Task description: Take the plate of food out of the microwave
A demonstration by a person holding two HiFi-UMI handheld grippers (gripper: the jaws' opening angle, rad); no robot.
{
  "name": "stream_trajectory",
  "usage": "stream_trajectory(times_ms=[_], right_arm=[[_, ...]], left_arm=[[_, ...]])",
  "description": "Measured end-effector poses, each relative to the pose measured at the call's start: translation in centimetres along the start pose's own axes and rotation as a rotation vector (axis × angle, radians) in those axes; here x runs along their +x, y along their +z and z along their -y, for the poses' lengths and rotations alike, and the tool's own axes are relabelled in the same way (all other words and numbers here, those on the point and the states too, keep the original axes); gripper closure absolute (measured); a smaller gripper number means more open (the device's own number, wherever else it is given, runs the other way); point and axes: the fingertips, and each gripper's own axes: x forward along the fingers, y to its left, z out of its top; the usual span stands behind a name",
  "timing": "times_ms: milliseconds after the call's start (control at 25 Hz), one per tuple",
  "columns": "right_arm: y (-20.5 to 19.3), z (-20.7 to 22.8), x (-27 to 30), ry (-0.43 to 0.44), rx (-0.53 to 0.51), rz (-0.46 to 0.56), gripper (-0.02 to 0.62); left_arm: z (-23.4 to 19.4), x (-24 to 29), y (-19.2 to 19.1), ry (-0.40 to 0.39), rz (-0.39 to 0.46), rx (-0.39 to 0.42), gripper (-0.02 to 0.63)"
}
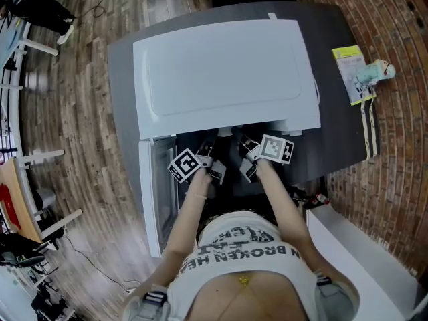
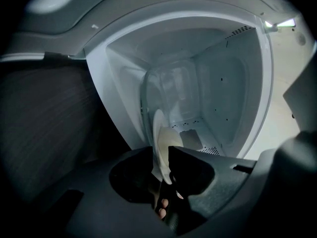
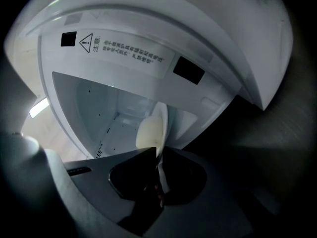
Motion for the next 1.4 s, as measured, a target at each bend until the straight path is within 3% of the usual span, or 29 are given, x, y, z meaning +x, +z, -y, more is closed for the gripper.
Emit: stream_trajectory(times_ms=[120, 320, 640, 1400], right_arm=[[-0.2, 0.1, -0.1, 0.007, 0.021, 0.004, 0.555], [-0.5, 0.7, -0.2, -0.009, 0.006, 0.003, 0.547], [-0.5, 0.9, -0.1, -0.028, -0.072, 0.015, 0.529], [-1.2, 0.2, -1.8, 0.009, -0.027, 0.021, 0.546]], left_arm=[[-0.2, 0.0, -0.1, 0.000, -0.002, -0.010, 0.565], [-0.4, 0.0, -0.3, -0.012, 0.003, -0.067, 0.588], [-0.5, -0.2, -0.3, -0.014, 0.012, -0.088, 0.592], [0.3, -1.4, -1.6, -0.023, 0.005, -0.071, 0.592]])
